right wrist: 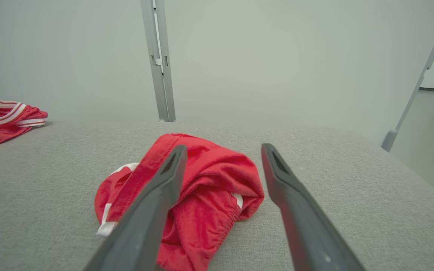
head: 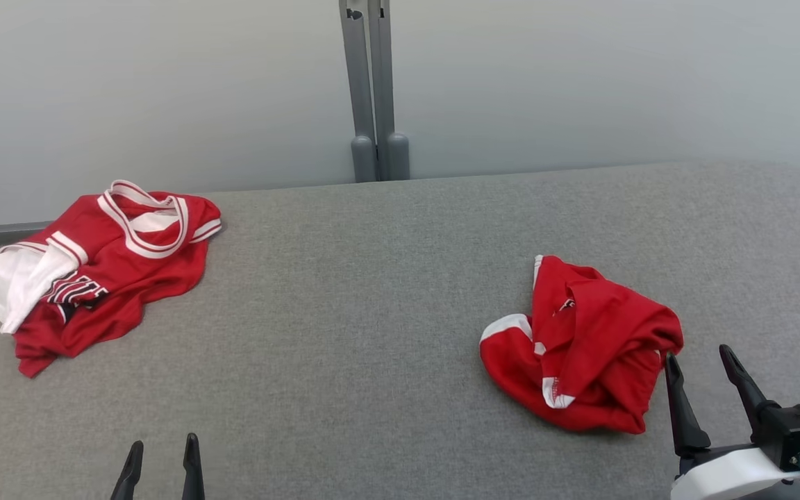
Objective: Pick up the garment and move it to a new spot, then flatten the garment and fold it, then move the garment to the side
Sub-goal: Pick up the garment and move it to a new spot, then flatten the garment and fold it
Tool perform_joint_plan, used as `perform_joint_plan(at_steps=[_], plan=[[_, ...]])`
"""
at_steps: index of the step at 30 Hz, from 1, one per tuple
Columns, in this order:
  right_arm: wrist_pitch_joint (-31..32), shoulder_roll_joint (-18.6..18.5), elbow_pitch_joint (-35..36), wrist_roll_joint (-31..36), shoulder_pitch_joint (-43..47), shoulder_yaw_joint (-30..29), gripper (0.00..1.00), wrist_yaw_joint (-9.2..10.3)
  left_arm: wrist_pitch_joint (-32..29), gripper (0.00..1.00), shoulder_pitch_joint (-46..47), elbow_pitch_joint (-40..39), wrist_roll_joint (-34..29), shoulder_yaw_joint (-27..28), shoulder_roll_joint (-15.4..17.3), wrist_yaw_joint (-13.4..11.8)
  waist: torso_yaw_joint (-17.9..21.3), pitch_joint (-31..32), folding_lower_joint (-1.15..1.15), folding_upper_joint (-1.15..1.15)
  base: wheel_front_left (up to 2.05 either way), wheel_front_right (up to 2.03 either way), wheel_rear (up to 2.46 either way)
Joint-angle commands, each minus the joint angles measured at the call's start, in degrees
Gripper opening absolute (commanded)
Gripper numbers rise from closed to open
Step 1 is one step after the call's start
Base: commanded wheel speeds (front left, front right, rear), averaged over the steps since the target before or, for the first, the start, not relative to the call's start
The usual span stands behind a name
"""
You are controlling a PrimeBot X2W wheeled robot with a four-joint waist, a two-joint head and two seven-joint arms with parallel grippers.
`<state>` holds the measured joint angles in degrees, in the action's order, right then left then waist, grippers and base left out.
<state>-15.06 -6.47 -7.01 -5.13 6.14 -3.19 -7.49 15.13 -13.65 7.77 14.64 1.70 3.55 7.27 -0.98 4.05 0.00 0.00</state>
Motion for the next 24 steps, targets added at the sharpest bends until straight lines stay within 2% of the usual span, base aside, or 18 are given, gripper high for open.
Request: perform_joint_plan(at_steps=[1,11,24], plan=[[-0.18,0.04,-0.14,0.07,0.73,-0.05,1.0,0.0,0.02,1.0,-0.07,-0.45,-0.41,0.19,-0.11,0.2,-1.82,1.6,0.0,0.0,0.0,0.0,0.0],[-0.18,0.31,-0.68,-0.2,-0.39,0.87,1.0,0.0,0.01,1.0,1.41,0.15,0.41,-2.63,0.61,0.28,-1.04,0.92,0.0,0.0,0.0,0.0,0.0],[-0.18,0.31,-0.84,-0.16,-0.85,0.84,1.0,0.0,0.01,1.0,2.65,1.0,1.01,-3.49,0.86,0.29,-0.41,0.35,0.0,0.0,0.0,0.0,0.0]])
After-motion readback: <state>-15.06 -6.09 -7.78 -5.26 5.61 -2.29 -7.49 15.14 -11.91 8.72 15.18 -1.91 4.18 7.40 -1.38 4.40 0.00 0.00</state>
